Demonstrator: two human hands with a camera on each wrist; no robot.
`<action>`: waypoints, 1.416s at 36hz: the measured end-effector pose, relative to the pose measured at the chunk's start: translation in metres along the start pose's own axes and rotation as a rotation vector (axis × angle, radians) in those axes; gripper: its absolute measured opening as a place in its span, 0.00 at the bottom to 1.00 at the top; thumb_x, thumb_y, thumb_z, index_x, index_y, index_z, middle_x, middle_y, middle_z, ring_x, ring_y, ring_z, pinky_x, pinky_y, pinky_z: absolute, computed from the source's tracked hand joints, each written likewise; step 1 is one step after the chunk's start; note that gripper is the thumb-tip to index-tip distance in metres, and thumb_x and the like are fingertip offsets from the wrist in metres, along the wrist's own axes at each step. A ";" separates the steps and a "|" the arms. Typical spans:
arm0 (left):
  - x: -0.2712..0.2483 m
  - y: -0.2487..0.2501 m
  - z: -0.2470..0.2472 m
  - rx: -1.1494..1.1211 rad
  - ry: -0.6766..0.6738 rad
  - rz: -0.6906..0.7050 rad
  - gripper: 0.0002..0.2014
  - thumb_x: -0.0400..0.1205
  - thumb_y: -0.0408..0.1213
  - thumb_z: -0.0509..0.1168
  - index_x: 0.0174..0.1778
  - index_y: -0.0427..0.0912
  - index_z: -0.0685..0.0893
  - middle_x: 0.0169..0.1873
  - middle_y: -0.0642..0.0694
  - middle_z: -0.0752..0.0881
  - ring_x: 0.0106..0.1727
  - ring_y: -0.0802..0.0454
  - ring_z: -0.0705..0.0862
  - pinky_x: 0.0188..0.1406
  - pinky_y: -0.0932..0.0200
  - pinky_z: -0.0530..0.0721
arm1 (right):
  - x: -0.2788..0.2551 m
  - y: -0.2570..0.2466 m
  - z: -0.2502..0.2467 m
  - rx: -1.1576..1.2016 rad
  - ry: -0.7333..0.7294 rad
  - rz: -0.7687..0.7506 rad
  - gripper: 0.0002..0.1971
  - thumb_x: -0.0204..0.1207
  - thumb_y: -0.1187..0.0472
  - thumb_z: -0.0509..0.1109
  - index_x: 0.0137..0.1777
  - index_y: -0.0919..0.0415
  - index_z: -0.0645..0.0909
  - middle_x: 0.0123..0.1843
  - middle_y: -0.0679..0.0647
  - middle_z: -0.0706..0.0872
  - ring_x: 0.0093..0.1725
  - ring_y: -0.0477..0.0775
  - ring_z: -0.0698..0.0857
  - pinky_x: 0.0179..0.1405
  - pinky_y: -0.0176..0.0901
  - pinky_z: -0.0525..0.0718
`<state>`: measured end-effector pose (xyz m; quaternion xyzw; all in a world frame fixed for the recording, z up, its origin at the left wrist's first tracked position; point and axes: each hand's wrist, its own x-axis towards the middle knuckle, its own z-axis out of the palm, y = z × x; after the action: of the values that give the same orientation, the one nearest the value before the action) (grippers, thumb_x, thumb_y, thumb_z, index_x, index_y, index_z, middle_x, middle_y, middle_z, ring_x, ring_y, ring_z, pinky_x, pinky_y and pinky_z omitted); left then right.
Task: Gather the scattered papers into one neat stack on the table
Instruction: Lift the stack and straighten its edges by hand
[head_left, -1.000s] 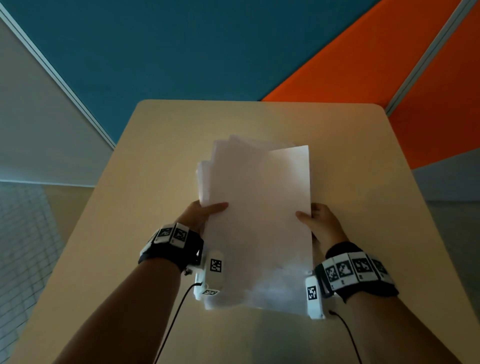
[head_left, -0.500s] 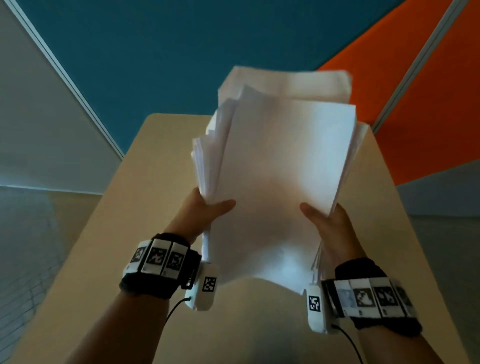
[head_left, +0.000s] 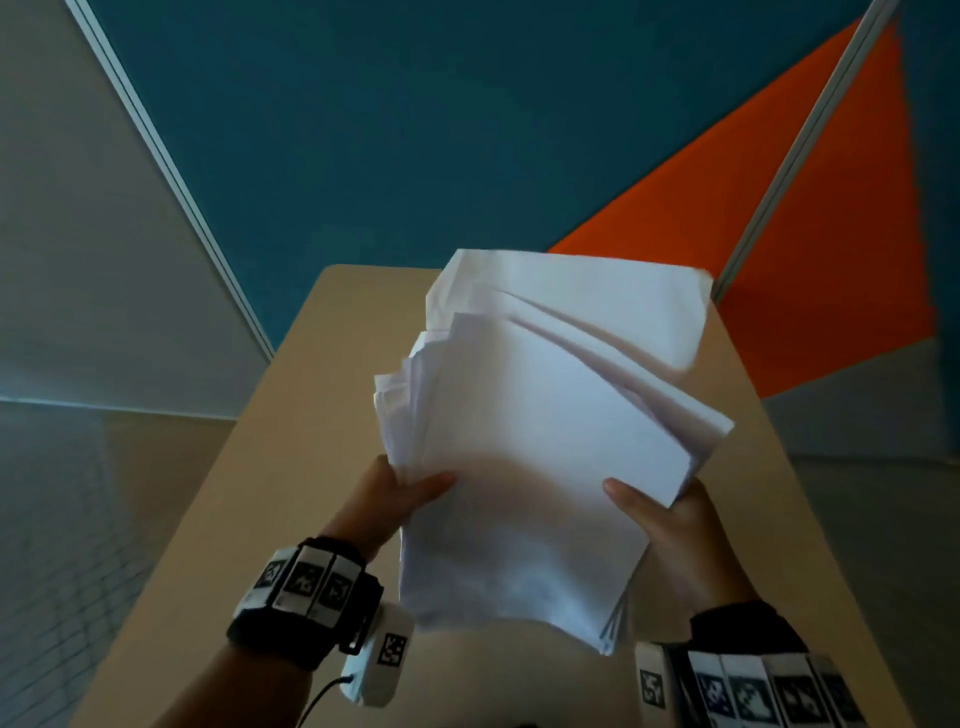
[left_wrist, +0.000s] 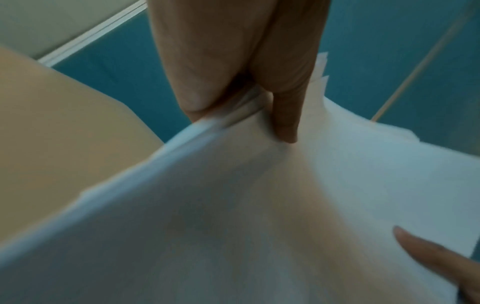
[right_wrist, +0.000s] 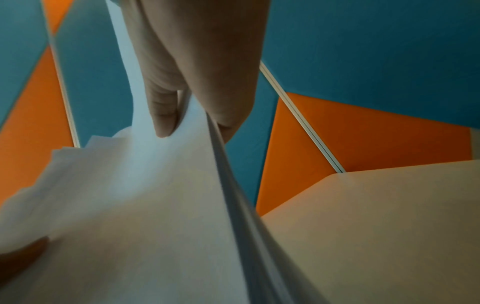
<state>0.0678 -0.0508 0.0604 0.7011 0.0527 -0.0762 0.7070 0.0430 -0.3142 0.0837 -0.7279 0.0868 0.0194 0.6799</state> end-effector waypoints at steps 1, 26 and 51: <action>-0.002 0.004 0.000 -0.014 0.000 0.011 0.18 0.53 0.48 0.75 0.38 0.50 0.88 0.35 0.57 0.93 0.52 0.46 0.88 0.58 0.44 0.85 | -0.004 -0.005 0.002 0.000 0.020 -0.011 0.10 0.72 0.68 0.72 0.49 0.53 0.86 0.48 0.48 0.93 0.52 0.52 0.90 0.56 0.50 0.86; -0.006 0.042 -0.023 -0.021 -0.178 0.225 0.20 0.62 0.43 0.75 0.49 0.66 0.83 0.46 0.63 0.90 0.54 0.60 0.87 0.57 0.54 0.86 | -0.063 -0.048 0.030 -0.058 0.235 -0.242 0.17 0.69 0.69 0.74 0.42 0.42 0.78 0.19 0.24 0.79 0.24 0.23 0.79 0.27 0.13 0.73; -0.026 0.043 0.008 -0.226 -0.043 0.191 0.18 0.72 0.26 0.71 0.58 0.41 0.84 0.52 0.47 0.90 0.53 0.55 0.88 0.47 0.66 0.88 | -0.049 -0.041 -0.004 -0.019 0.021 -0.249 0.23 0.71 0.74 0.70 0.47 0.38 0.78 0.36 0.15 0.84 0.43 0.15 0.80 0.38 0.11 0.77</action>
<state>0.0499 -0.0581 0.1078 0.6171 -0.0208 -0.0172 0.7865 0.0007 -0.3106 0.1314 -0.7397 0.0028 -0.0718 0.6691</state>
